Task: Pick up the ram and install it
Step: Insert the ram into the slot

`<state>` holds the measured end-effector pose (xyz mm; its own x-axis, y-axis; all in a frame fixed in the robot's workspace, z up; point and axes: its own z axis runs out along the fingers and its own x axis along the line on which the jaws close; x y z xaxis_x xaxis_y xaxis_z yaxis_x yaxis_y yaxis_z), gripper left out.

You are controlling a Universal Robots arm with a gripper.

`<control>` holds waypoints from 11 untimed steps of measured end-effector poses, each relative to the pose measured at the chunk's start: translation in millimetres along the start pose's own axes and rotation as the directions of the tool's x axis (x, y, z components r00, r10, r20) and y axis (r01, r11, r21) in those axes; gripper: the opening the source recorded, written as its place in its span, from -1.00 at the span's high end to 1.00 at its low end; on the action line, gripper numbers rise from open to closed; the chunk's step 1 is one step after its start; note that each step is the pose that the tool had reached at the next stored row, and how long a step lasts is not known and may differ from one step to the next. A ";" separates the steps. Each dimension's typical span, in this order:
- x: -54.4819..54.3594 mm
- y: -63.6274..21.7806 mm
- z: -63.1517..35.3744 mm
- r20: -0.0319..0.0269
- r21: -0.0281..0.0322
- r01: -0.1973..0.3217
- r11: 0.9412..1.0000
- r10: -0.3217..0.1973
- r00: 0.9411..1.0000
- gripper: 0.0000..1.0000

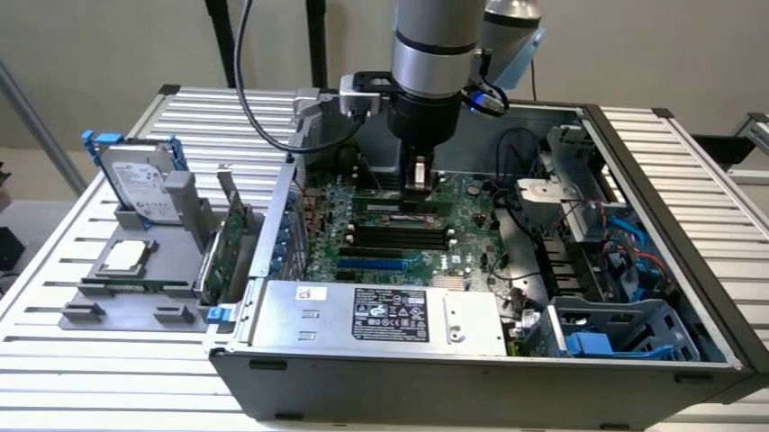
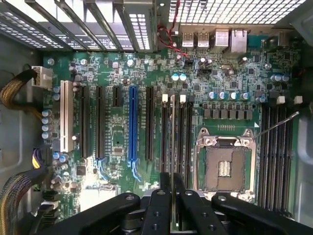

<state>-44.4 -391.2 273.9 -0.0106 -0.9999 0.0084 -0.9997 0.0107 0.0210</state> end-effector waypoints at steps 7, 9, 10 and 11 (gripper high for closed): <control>1.3 -0.6 12.7 0.000 0.000 0.000 1.000 0.000 1.000 1.00; 1.4 -0.6 16.3 0.000 0.000 0.000 1.000 0.000 1.000 1.00; 1.4 -0.7 18.1 0.000 0.000 0.000 1.000 0.000 1.000 1.00; 1.4 -0.7 20.1 0.000 0.000 0.000 1.000 0.000 1.000 1.00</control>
<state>-44.1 -392.8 253.9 -0.0103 -0.9999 0.0083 -0.9997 0.0104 0.0210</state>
